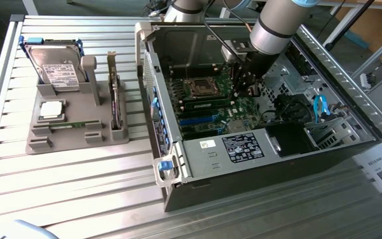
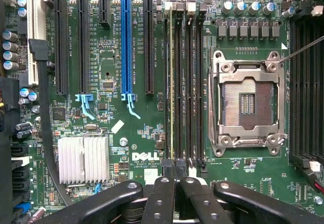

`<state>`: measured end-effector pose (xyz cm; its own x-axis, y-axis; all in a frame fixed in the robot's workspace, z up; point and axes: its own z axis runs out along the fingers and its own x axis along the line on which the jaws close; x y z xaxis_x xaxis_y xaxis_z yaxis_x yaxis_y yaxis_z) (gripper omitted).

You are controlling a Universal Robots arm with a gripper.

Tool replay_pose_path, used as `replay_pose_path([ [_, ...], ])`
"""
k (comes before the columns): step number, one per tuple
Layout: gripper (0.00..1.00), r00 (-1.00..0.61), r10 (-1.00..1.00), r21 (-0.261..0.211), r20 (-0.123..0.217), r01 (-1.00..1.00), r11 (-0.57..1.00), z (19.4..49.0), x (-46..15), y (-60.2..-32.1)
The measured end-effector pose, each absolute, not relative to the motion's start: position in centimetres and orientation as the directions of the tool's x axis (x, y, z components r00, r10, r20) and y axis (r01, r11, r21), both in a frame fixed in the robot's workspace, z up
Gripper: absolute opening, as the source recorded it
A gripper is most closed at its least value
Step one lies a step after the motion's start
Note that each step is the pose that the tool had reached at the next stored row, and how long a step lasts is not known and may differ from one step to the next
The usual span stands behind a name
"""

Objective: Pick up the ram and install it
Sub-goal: 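Press down the ram until it locks into place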

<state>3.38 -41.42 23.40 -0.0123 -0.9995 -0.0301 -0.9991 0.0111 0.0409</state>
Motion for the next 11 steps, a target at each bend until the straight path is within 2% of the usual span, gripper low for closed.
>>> replay_pose_path([
  [11,0.10,-0.012,-0.999,0.041,-0.030,-0.999,0.011,23.23,3.38,-41.42],
])
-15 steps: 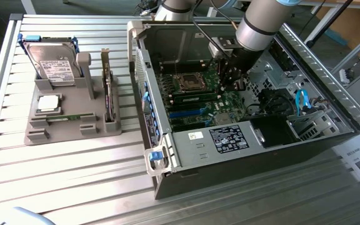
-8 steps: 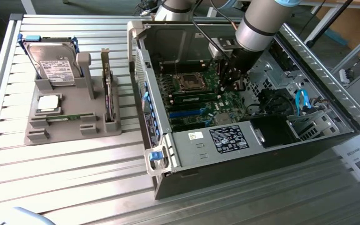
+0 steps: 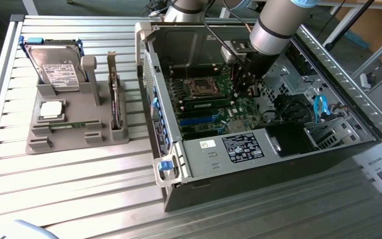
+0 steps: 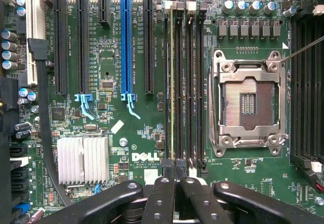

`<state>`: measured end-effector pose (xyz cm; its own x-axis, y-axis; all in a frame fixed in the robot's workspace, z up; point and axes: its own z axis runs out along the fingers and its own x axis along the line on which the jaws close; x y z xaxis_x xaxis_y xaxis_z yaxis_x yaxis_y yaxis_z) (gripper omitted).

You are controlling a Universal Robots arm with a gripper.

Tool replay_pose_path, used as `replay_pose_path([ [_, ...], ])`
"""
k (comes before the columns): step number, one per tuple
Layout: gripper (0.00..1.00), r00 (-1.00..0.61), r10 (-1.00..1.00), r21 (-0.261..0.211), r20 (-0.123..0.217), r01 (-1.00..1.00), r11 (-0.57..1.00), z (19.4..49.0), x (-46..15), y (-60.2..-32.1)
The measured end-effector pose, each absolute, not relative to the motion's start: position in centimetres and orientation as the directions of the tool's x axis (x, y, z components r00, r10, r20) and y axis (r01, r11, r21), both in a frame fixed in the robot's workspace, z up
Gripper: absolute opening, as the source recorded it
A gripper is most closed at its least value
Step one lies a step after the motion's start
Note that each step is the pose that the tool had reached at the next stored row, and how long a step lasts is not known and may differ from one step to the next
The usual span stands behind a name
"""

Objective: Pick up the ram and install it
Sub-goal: 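Press down the ram until it locks into place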

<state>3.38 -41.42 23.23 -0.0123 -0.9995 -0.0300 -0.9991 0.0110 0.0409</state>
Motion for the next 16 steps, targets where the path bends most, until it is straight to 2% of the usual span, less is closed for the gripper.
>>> replay_pose_path([
  [16,0.10,-0.012,-0.999,0.041,-0.030,-0.999,0.011,23.05,3.38,-41.42],
])
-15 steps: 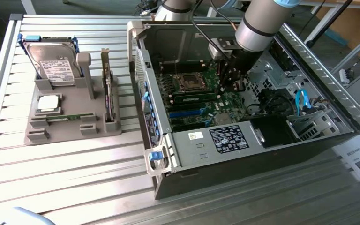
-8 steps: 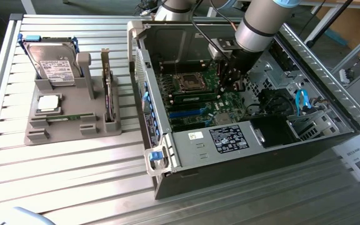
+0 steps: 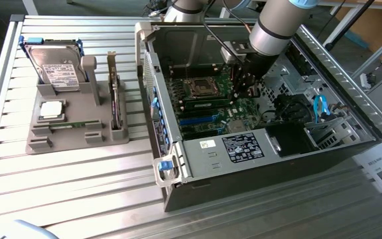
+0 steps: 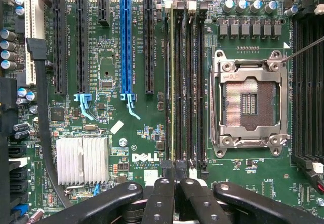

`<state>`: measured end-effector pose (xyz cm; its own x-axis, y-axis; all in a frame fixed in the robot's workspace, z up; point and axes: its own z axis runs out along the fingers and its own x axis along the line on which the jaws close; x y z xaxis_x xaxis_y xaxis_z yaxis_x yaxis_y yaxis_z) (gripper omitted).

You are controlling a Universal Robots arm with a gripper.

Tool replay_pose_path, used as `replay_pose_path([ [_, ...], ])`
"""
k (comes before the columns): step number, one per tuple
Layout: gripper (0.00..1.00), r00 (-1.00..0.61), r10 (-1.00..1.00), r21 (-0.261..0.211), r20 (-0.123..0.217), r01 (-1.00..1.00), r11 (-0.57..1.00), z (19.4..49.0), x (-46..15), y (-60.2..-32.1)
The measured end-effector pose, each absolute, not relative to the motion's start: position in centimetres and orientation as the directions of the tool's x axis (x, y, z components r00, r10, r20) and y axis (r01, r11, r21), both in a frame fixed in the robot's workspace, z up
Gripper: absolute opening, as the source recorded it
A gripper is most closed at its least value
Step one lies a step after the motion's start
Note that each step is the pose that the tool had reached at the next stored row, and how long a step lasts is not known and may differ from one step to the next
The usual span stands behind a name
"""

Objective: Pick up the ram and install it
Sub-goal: 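Press down the ram until it locks into place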

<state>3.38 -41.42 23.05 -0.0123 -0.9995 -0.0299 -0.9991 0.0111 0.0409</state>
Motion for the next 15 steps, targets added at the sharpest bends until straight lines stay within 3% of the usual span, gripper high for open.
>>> replay_pose_path([
  [15,0.10,-0.012,-0.999,0.044,-0.030,-0.999,0.011,24.01,3.41,-41.42],
])
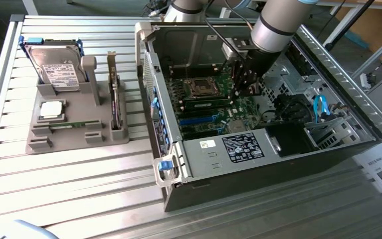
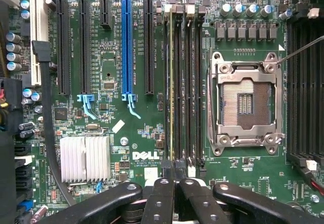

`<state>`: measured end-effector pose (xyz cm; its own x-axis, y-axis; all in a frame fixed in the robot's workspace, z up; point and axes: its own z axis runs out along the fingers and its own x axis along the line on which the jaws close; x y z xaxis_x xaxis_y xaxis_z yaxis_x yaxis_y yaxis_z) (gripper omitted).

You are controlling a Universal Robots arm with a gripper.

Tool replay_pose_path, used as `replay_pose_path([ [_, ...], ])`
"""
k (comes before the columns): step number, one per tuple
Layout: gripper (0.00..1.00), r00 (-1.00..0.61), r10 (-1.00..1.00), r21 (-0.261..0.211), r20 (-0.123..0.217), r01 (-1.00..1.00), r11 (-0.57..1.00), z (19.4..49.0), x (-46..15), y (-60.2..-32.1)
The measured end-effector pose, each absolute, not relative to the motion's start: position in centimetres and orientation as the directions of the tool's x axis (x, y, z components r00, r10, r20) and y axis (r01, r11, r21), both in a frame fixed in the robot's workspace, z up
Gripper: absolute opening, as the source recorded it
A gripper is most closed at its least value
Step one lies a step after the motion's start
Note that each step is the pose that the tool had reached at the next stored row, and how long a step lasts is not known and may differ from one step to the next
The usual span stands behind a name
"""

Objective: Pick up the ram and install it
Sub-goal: 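Press down the ram until it locks into place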

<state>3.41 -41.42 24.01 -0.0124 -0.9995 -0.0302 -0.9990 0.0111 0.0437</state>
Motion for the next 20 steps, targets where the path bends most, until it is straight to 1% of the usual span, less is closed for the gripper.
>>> replay_pose_path([
  [20,0.10,-0.013,-0.999,0.046,-0.030,-0.999,0.011,26.1,3.4,-41.4],
])
